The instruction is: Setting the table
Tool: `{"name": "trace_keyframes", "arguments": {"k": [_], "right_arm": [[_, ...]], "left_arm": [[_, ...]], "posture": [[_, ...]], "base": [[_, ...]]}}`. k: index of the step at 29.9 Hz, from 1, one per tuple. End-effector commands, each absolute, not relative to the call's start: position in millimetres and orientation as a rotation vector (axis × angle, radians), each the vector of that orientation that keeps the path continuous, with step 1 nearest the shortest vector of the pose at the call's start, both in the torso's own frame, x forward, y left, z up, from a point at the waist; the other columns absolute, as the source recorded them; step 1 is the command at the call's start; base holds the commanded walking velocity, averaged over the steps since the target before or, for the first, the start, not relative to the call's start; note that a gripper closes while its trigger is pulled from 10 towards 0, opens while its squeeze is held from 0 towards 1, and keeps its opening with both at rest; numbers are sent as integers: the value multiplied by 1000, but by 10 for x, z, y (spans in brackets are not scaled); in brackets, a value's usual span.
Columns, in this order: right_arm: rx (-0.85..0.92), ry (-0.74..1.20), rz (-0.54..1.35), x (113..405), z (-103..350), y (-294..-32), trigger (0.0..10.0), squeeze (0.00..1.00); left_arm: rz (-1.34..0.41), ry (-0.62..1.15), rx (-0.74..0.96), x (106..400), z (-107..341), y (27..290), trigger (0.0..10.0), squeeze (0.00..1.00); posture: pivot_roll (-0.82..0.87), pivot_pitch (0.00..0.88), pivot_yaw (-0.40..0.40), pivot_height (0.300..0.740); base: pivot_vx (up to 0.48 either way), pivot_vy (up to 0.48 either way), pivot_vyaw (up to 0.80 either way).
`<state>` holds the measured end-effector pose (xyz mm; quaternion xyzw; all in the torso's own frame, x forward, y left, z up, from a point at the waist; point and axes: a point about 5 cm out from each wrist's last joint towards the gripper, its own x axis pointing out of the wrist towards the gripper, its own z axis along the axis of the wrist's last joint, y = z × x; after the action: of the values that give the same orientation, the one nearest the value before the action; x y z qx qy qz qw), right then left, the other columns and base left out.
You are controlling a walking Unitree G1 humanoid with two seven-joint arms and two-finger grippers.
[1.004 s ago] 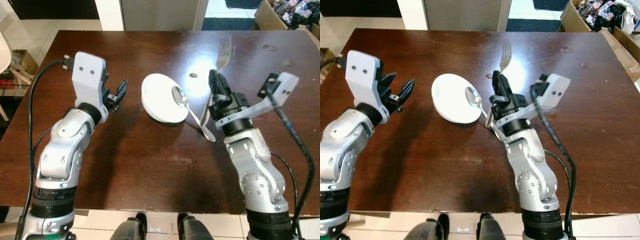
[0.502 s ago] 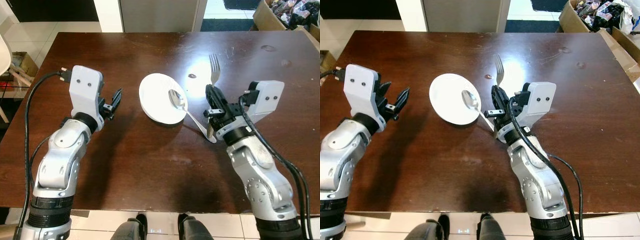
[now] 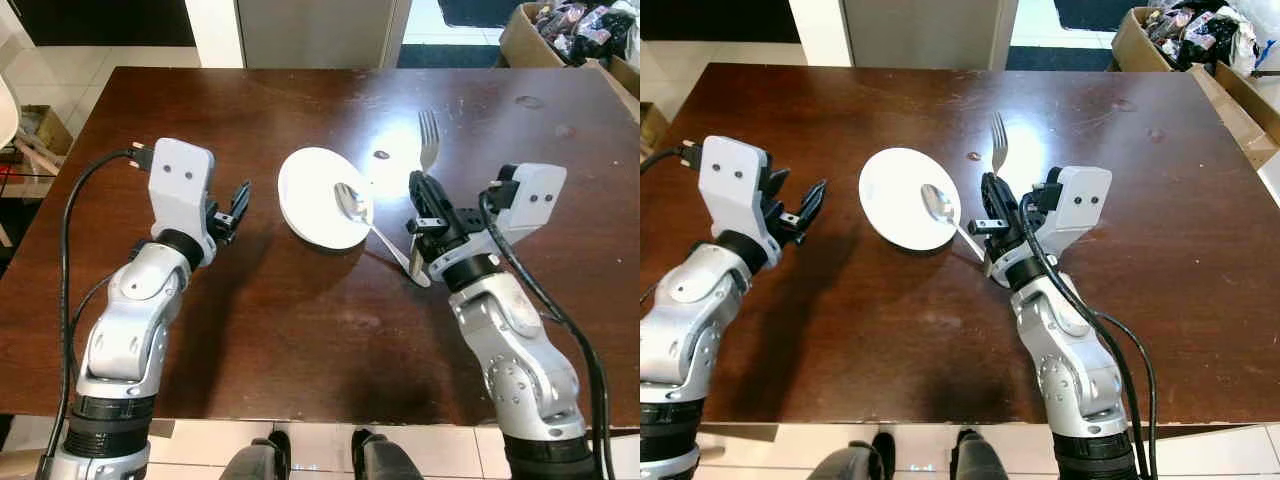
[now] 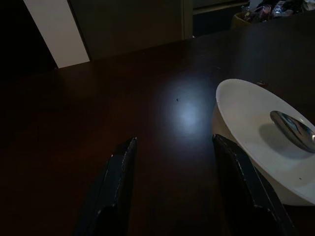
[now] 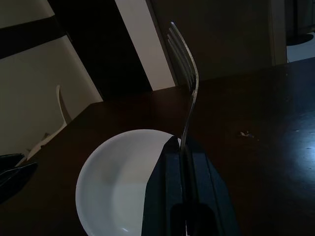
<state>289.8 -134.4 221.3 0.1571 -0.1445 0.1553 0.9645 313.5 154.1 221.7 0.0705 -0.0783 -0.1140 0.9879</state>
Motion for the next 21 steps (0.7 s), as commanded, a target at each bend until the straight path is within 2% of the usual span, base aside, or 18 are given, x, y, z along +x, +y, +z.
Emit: {"name": "trace_keyframes", "arguments": {"k": [1,21], "right_arm": [[321,-276,308,2897,2182,-1365,10000,0],[322,-267,306,2891,2164,-1367,10000,0]], "left_arm": [[-221,-132,142,3127,2137,1547,10000,0],[-236,-132,130,3112,2132,1497,10000,0]], "posture": [[-167,128,76,740],[-171,138,71,740]], "base": [[0,0,0],[0,0,0]]}}
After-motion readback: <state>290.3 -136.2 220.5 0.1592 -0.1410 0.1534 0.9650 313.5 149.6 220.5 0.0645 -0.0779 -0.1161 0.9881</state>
